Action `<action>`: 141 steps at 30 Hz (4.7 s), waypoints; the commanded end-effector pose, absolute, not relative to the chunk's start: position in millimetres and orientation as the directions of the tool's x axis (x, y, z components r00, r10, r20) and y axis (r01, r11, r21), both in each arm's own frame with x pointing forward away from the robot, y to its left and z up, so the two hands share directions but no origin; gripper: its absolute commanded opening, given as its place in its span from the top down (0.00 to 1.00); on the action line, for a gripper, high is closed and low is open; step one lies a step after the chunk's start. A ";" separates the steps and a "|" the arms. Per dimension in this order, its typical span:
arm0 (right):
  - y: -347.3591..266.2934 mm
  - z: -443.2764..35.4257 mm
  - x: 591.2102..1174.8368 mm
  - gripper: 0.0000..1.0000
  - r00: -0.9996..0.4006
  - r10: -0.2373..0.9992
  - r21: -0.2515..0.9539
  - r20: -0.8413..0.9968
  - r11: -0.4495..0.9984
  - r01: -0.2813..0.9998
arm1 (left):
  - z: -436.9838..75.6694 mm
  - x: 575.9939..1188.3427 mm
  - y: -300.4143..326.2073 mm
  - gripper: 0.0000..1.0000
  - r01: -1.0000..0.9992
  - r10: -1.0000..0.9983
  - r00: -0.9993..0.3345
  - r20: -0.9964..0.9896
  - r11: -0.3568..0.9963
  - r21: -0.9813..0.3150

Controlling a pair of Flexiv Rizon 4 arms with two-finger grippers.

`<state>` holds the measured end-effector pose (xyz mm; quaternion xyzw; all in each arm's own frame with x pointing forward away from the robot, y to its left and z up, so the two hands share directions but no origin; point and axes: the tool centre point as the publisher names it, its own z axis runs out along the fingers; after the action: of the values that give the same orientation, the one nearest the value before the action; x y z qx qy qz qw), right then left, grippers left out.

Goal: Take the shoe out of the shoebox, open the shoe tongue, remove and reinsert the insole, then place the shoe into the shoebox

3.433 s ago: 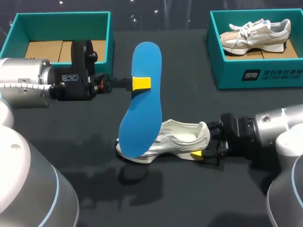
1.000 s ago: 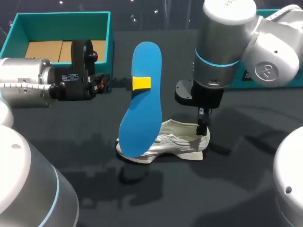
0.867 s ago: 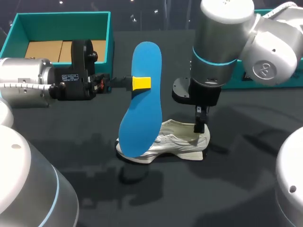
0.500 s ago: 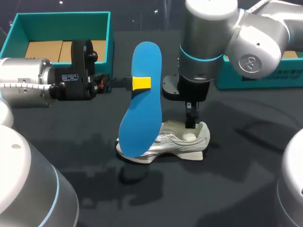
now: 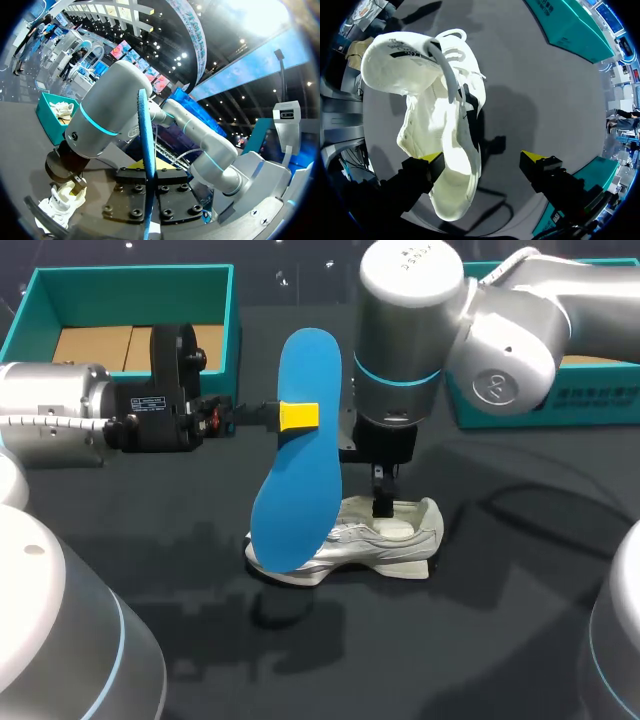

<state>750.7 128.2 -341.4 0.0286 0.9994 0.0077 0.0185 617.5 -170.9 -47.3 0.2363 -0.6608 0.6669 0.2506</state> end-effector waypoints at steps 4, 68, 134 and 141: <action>129.4 -354.7 749.9 0.11 -0.998 0.063 0.032 -0.026 0.998 0.062 | -48.0 618.7 -173.0 1.00 -0.646 0.023 -0.763 0.646 -0.001 -0.763; 133.3 -319.6 715.7 1.00 -0.833 0.551 0.088 0.047 0.828 0.553 | -48.0 618.7 -173.0 1.00 -0.646 0.023 -0.763 0.646 -0.001 -0.763; 147.7 -354.5 698.2 1.00 -0.199 0.964 0.179 0.176 0.167 0.970 | -48.0 618.7 -173.0 1.00 -0.646 0.023 -0.763 0.646 -0.001 -0.763; 144.2 -364.4 700.3 1.00 -0.160 0.969 0.159 0.187 0.131 0.979 | -48.0 618.7 -173.0 1.00 -0.646 0.023 -0.763 0.646 -0.001 -0.763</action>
<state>699.0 143.9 -359.7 0.6474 0.7524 0.1204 -0.0156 617.6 -170.9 -47.3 0.2363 -0.6608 0.6668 0.2506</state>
